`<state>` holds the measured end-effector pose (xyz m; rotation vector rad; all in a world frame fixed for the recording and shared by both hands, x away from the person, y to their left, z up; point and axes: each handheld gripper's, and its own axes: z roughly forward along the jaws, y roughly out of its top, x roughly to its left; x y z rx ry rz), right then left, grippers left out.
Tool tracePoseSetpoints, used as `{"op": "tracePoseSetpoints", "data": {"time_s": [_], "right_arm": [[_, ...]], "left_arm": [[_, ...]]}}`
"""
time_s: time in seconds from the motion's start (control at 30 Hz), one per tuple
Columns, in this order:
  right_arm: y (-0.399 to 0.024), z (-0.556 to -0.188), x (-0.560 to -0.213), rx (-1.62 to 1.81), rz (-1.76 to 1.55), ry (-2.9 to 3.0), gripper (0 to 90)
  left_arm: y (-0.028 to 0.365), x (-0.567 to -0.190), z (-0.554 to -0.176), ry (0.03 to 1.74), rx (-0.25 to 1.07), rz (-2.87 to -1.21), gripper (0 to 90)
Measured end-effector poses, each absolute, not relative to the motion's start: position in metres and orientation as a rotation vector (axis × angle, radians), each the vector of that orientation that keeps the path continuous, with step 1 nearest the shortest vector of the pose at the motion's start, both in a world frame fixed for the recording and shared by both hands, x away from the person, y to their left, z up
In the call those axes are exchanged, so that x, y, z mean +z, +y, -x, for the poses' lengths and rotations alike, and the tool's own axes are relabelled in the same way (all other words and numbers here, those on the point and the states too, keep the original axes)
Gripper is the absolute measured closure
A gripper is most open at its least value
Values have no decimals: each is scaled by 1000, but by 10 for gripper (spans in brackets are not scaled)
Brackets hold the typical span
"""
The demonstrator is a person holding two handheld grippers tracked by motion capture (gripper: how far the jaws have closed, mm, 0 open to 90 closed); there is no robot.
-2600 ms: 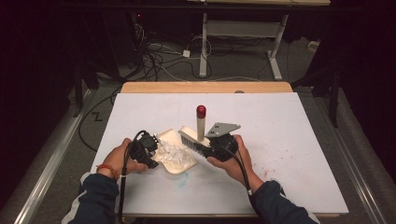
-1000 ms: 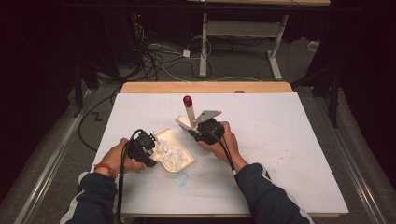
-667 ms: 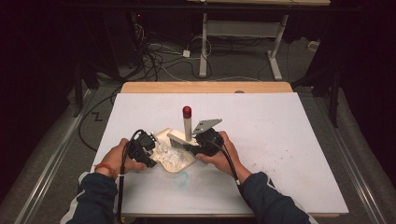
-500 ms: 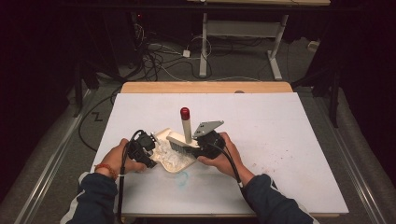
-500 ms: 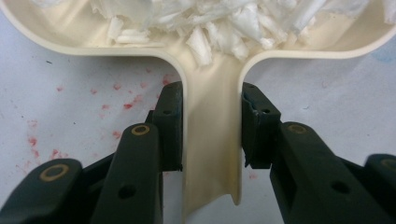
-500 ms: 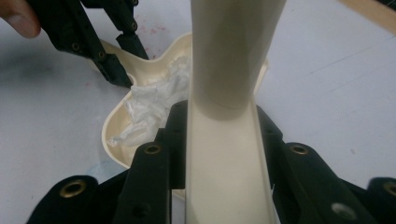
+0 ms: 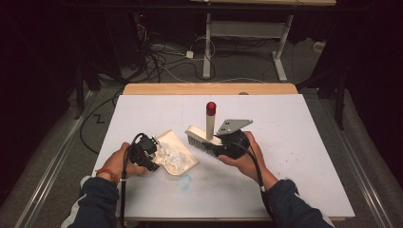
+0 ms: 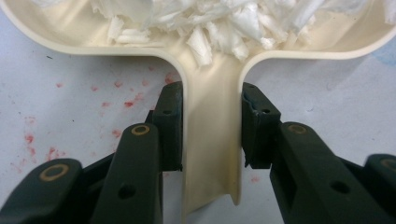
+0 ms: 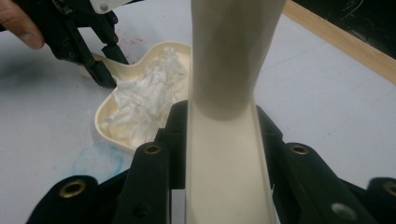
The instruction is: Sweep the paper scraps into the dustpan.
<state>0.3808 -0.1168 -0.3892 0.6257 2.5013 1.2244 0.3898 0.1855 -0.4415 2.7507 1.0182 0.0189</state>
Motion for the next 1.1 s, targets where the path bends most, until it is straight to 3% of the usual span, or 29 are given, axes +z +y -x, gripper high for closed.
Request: {"op": "tracePoseSetpoints", "data": {"time_s": [0.6,1.1], "right_arm": [[-207,-349,-371,1201,-648,2581,678],[-270,-327,-377,1154,-763,2625,677]], "left_arm": [[201,-443,-381,1168,90,-2631,630],[218,-444,-378,1286,127,-2531,630]]}}
